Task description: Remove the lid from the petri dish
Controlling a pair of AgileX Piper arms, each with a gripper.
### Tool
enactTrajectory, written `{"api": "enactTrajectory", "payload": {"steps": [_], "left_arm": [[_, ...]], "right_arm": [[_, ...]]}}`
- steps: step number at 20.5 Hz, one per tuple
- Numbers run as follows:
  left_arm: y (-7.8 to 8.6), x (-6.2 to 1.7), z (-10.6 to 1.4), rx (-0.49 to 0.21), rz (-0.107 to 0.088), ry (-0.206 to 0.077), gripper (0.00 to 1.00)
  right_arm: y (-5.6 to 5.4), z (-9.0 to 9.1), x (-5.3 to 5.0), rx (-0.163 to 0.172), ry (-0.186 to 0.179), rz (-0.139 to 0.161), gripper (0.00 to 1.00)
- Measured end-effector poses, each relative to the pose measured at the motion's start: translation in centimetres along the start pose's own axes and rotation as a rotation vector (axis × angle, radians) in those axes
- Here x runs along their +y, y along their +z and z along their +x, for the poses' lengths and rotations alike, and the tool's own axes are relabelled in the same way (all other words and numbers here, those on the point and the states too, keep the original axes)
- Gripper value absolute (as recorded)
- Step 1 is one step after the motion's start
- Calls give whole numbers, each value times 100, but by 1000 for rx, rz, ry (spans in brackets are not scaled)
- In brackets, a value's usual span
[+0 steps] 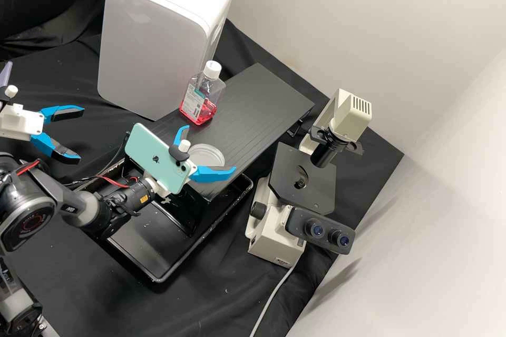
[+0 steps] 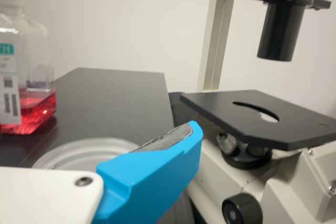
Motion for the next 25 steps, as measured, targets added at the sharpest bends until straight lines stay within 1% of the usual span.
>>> {"api": "enactTrajectory", "payload": {"steps": [2, 4, 7, 16, 18, 21, 22, 25], "left_arm": [[7, -2, 0, -3, 1, -1, 100], [7, -2, 0, -3, 1, -1, 100], [7, -2, 0, -3, 1, -1, 100], [18, -15, 2, -8, 2, -6, 100], [14, -32, 7, -6, 3, -14, 100], [14, -32, 7, -6, 3, -14, 100], [16, -32, 7, -7, 4, -14, 100], [29, -40, 7, -11, 5, -17, 100]], "right_arm": [[21, -30, -22, -9, -9, 0, 100], [38, -52, -41, -2, -2, 0, 100], [74, -56, -79, -8, -8, 0, 100], [96, -45, -102, -10, -11, 0, 100], [123, -39, -117, -20, -16, 0, 100], [171, -30, -138, -38, -23, 19, 100], [174, -29, -142, -40, -25, 25, 100], [176, -29, -138, -40, -22, 30, 100]]}}
